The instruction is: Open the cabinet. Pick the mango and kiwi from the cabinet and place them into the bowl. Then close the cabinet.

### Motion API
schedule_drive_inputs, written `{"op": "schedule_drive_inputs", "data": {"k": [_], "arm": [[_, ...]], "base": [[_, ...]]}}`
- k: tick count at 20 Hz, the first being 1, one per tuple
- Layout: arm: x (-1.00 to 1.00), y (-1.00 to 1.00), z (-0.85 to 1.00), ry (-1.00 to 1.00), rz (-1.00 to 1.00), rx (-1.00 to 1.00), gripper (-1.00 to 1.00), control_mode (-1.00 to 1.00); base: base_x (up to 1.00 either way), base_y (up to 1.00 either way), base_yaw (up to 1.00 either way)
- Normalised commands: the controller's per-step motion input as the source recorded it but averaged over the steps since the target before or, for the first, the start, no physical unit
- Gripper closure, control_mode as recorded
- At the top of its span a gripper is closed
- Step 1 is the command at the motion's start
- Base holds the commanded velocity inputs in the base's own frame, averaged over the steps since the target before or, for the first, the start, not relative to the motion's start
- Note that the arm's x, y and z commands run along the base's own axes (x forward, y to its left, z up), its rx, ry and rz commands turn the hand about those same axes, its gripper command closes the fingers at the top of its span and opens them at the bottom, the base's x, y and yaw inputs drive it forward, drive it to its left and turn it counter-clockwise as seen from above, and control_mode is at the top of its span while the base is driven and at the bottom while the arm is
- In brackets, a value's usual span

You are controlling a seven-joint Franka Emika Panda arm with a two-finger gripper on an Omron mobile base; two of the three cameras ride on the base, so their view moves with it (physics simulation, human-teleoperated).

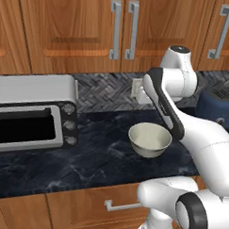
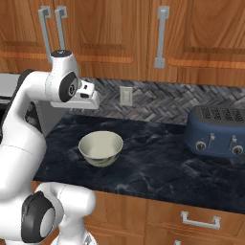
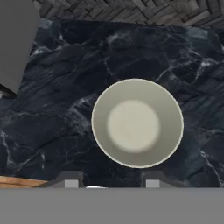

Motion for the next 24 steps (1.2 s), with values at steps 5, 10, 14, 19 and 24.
{"op": "schedule_drive_inputs", "data": {"k": [5,10,14,19,24], "arm": [[0.0,0.0,0.0,0.0,0.0,0.0,-1.0,-1.0],[-0.01,0.0,0.02,-0.04,0.0,0.0,-1.0,-1.0],[-0.23,0.0,0.31,-0.3,0.0,0.0,-1.0,-1.0],[-0.31,0.0,0.47,-0.4,0.0,0.0,-1.0,-1.0],[-0.19,0.0,0.52,-0.42,0.0,0.0,-1.0,-1.0]], "base": [[0.0,0.0,0.0],[0.0,0.0,0.0],[0.0,0.0,0.0],[0.0,0.0,0.0],[0.0,0.0,0.0]]}}
